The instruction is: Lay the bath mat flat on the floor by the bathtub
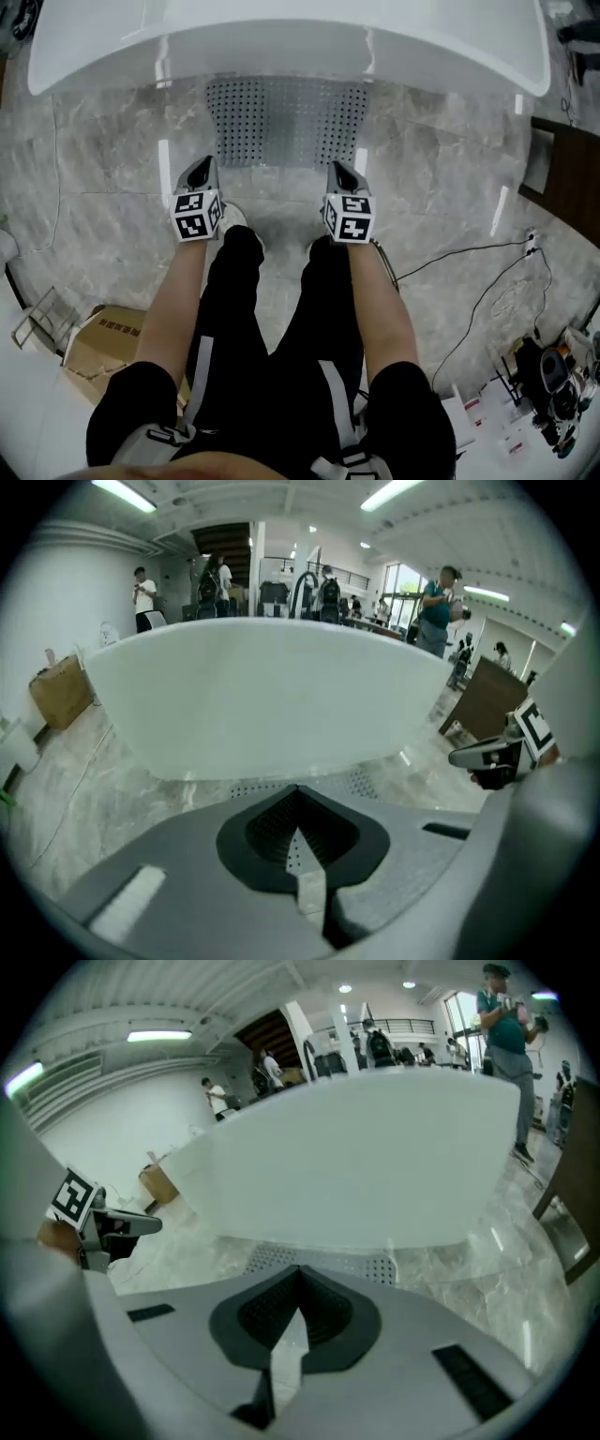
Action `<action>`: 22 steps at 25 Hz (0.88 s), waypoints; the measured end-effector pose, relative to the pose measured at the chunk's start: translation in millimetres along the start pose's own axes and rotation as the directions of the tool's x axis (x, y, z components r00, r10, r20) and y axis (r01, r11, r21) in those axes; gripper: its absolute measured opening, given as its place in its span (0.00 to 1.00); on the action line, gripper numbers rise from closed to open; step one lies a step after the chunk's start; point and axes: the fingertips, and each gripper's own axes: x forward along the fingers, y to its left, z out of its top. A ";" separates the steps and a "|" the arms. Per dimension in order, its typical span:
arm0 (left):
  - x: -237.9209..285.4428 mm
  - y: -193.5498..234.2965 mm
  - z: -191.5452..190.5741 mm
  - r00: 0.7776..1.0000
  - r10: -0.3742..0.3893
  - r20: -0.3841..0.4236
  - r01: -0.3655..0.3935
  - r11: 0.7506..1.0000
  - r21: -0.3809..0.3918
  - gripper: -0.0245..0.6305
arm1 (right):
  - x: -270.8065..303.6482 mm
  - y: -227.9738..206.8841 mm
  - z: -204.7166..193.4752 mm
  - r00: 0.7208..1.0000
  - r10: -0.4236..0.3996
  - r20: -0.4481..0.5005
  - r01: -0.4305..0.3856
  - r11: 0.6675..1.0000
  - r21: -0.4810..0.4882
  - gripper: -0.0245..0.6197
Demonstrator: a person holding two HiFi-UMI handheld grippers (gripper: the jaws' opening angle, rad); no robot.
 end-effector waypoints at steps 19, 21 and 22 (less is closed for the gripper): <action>-500.7 -147.4 415.6 0.760 -0.169 0.627 0.002 0.966 0.258 0.04 | -541.7 154.0 411.6 0.642 0.017 0.767 0.027 0.999 -0.044 0.05; -537.0 -156.8 434.5 0.718 -0.182 0.672 -0.004 0.964 0.266 0.04 | -582.7 160.4 428.9 0.586 0.018 0.810 0.058 0.996 -0.065 0.05; -552.9 -160.8 439.4 0.699 -0.185 0.691 -0.007 0.964 0.265 0.04 | -600.4 164.2 433.2 0.558 0.021 0.829 0.071 0.995 -0.074 0.05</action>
